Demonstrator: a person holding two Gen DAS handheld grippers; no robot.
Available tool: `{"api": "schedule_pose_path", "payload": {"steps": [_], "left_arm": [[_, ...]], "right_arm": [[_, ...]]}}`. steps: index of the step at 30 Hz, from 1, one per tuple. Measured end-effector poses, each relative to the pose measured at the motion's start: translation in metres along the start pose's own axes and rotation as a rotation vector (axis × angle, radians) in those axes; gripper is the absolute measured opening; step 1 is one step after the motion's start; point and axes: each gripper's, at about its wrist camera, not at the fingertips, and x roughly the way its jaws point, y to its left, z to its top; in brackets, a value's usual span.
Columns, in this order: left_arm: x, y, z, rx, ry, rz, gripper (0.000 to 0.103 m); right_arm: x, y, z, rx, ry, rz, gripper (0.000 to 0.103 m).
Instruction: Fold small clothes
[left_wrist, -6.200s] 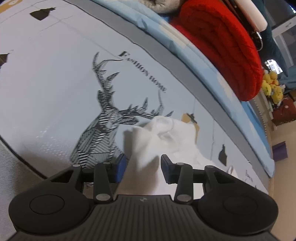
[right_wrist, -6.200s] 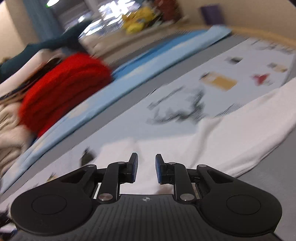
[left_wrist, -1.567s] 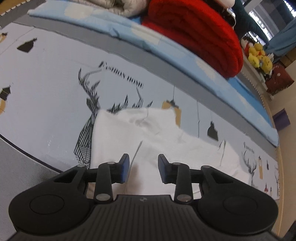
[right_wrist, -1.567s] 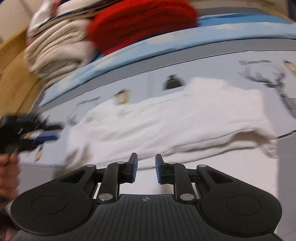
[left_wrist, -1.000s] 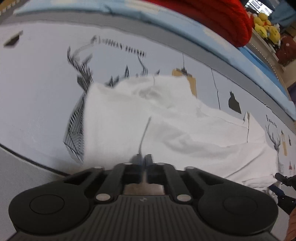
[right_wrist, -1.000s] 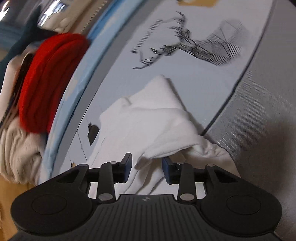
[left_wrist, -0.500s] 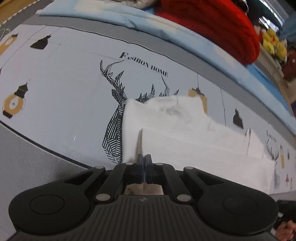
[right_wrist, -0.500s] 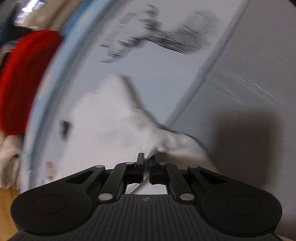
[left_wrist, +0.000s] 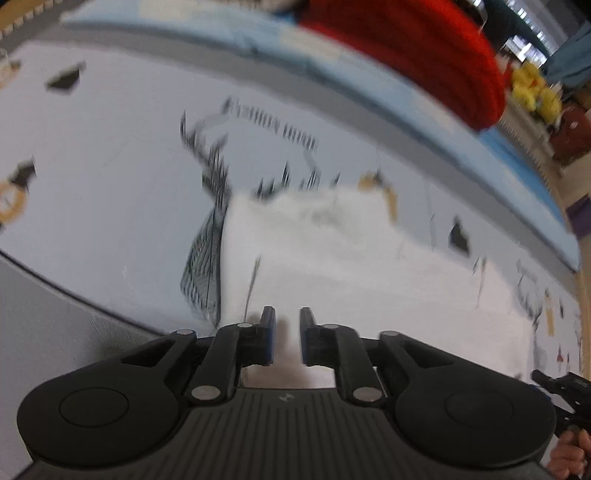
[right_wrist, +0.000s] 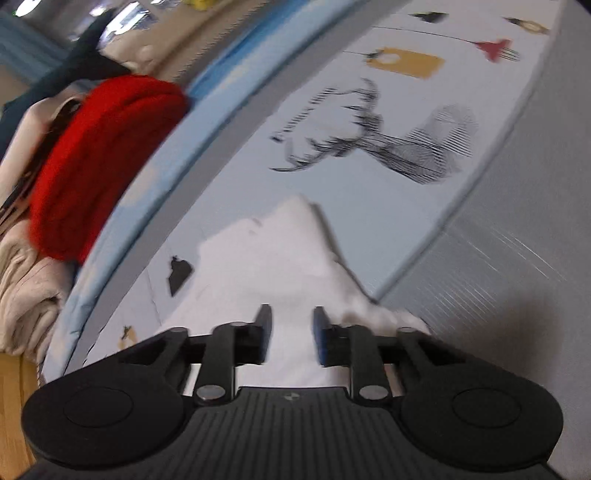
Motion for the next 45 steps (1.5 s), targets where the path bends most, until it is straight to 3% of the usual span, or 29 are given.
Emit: {"api": "schedule_pose_path", "payload": {"steps": [2, 3, 5, 8, 10, 12, 13, 15, 16, 17, 21, 28, 30, 33, 37, 39, 42, 45], "left_arm": [[0.016, -0.002, -0.005, 0.042, 0.046, 0.074, 0.019], [0.021, -0.001, -0.008, 0.058, 0.059, 0.092, 0.019], [0.016, 0.003, -0.009, 0.039, 0.053, 0.075, 0.019], [0.0, 0.0, -0.008, 0.025, 0.003, 0.014, 0.022], [0.005, -0.001, -0.013, 0.06, 0.01, 0.022, 0.028], [0.019, 0.003, -0.022, 0.076, 0.062, 0.075, 0.027], [0.016, 0.004, -0.025, 0.084, 0.043, 0.067, 0.027], [0.005, 0.001, -0.027, 0.099, 0.041, 0.084, 0.028], [-0.003, -0.001, -0.028, 0.106, 0.027, 0.09, 0.028], [-0.012, -0.001, -0.031, 0.111, -0.005, 0.087, 0.028], [-0.061, -0.011, -0.051, 0.161, -0.206, 0.11, 0.028], [-0.155, -0.016, -0.108, 0.21, -0.32, 0.04, 0.028], [-0.177, -0.013, -0.136, 0.218, -0.338, 0.031, 0.028], [-0.197, -0.003, -0.188, 0.243, -0.35, 0.023, 0.028], [-0.189, 0.022, -0.258, 0.245, -0.308, 0.013, 0.028], [-0.175, 0.032, -0.283, 0.226, -0.234, 0.049, 0.028], [-0.163, 0.039, -0.296, 0.18, -0.099, 0.081, 0.028], [-0.172, 0.036, -0.301, 0.222, -0.121, 0.056, 0.028]], "right_arm": [[0.02, -0.014, 0.003, 0.029, 0.046, -0.114, 0.025], [0.028, -0.024, 0.003, 0.044, 0.08, -0.146, 0.018], [0.026, -0.033, 0.005, 0.091, 0.078, -0.128, 0.013], [0.009, -0.021, 0.01, 0.02, -0.003, -0.084, 0.022], [0.011, -0.028, 0.013, 0.047, 0.005, -0.049, 0.027], [0.024, -0.051, 0.014, 0.129, 0.086, -0.078, 0.021], [0.025, -0.061, 0.015, 0.16, 0.094, -0.074, 0.01], [0.015, -0.062, 0.02, 0.156, 0.081, -0.085, 0.011], [0.004, -0.057, 0.024, 0.115, 0.045, -0.133, 0.02], [-0.004, -0.053, 0.025, 0.08, 0.006, -0.162, 0.021], [-0.05, -0.047, 0.032, 0.019, -0.108, -0.114, 0.021], [-0.153, -0.033, -0.007, -0.249, -0.196, 0.042, 0.028], [-0.184, -0.041, -0.021, -0.31, -0.225, 0.054, 0.034], [-0.222, -0.067, -0.046, -0.36, -0.245, 0.048, 0.035], [-0.24, -0.11, -0.084, -0.383, -0.23, -0.008, 0.035], [-0.236, -0.13, -0.102, -0.381, -0.205, -0.054, 0.035], [-0.226, -0.152, -0.115, -0.319, -0.096, -0.071, 0.035], [-0.213, -0.162, -0.123, -0.325, -0.024, -0.106, 0.035]]}}
